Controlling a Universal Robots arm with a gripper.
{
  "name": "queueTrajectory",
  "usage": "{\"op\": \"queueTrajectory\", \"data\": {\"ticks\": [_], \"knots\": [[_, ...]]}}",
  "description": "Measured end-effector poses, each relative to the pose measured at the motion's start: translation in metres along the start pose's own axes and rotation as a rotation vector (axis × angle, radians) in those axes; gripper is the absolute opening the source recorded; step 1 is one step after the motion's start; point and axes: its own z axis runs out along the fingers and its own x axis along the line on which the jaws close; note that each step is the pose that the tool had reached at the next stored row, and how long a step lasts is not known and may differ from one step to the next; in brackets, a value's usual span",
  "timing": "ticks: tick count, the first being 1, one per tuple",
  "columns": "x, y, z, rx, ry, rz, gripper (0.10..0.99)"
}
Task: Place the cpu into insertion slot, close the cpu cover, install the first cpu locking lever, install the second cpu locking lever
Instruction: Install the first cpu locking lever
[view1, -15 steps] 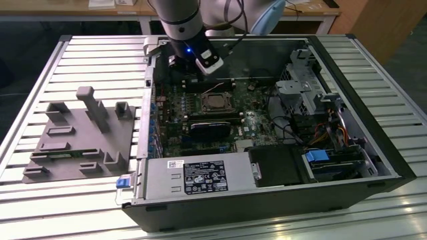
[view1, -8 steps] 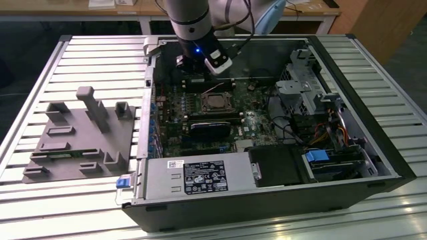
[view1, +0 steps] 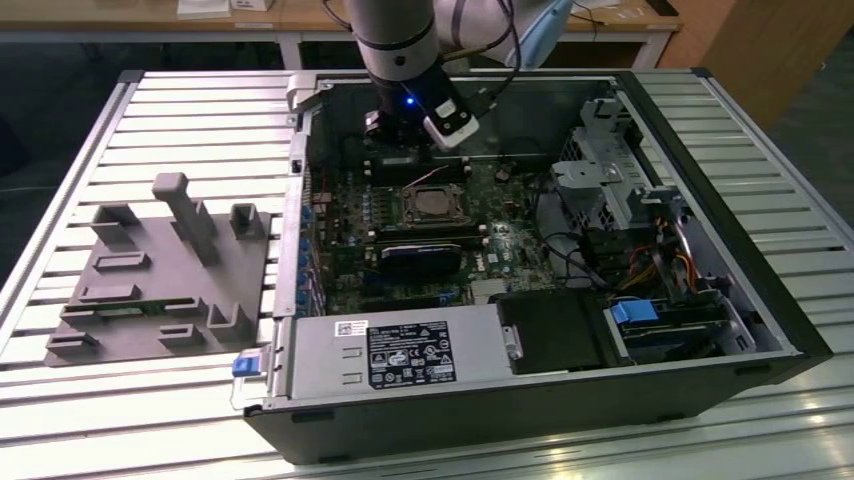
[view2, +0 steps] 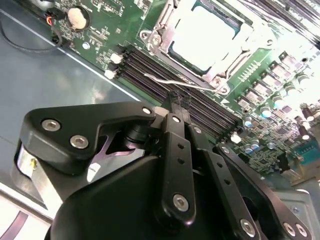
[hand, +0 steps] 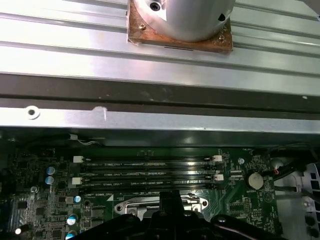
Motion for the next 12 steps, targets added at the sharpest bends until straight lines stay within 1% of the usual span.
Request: {"op": "queueTrajectory", "data": {"ticks": [7,12], "knots": [[-0.0003,0.0000,0.0003,0.000,-0.0003,0.000,0.102],[0.0004,-0.0009,0.0035,0.001,-0.0090,0.004,0.102]]}}
